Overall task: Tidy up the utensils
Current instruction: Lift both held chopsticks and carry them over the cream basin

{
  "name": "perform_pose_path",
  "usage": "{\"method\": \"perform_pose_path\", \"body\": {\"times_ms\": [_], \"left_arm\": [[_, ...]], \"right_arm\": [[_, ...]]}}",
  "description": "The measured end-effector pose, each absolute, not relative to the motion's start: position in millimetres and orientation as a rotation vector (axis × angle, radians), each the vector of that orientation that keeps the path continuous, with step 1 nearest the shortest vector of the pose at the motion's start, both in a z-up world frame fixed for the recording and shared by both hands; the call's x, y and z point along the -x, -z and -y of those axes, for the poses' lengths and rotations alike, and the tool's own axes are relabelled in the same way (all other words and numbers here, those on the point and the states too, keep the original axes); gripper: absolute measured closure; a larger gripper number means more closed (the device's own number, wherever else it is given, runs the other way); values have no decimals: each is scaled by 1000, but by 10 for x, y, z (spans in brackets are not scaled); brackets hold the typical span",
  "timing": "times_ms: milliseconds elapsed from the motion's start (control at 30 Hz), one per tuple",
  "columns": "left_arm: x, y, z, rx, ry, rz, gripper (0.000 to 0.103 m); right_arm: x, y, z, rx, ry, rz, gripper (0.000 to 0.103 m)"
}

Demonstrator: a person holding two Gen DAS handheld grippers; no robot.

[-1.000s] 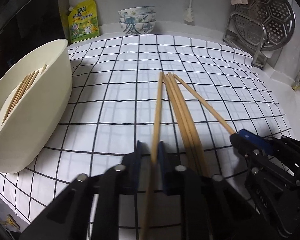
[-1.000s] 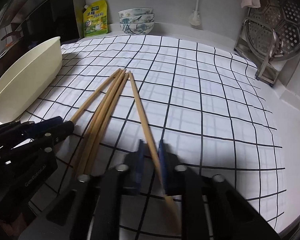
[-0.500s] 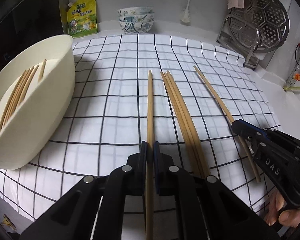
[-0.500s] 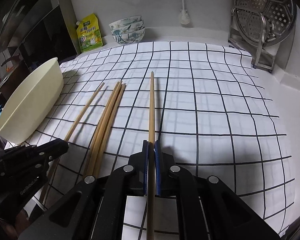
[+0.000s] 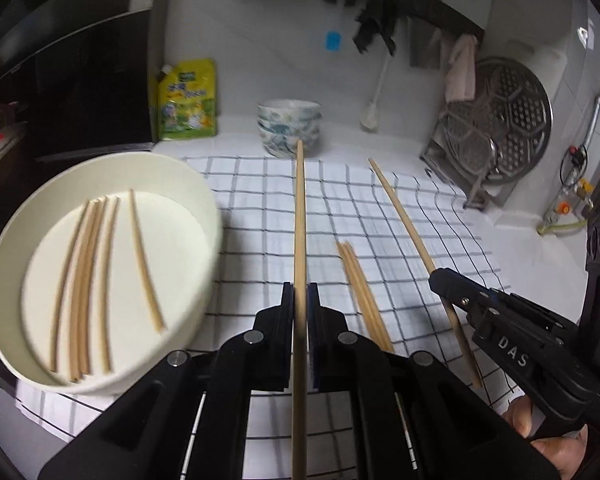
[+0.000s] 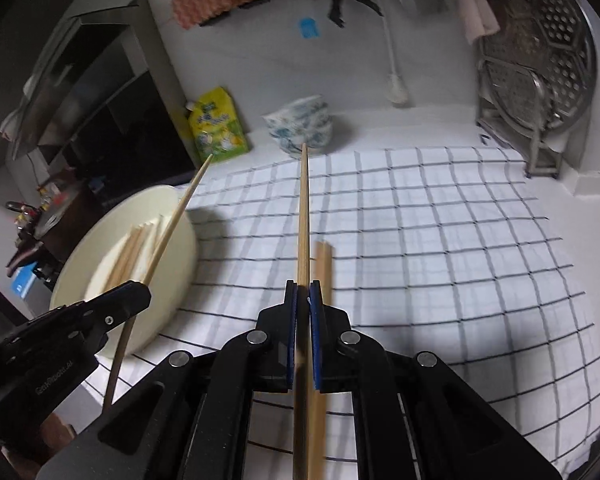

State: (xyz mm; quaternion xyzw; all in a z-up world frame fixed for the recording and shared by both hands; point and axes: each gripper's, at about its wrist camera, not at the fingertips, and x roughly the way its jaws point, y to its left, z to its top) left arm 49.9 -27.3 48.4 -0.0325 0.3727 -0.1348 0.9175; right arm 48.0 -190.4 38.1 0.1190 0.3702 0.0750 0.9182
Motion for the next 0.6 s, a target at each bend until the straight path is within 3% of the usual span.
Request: {"method": "perform_pose_path", "body": {"times_ms": [600], "left_arm": [[-862,-510,-1435,154,-4,-745,96]], "right_arm": [[-1241,-608,164,-124,-437,-789,97]]}}
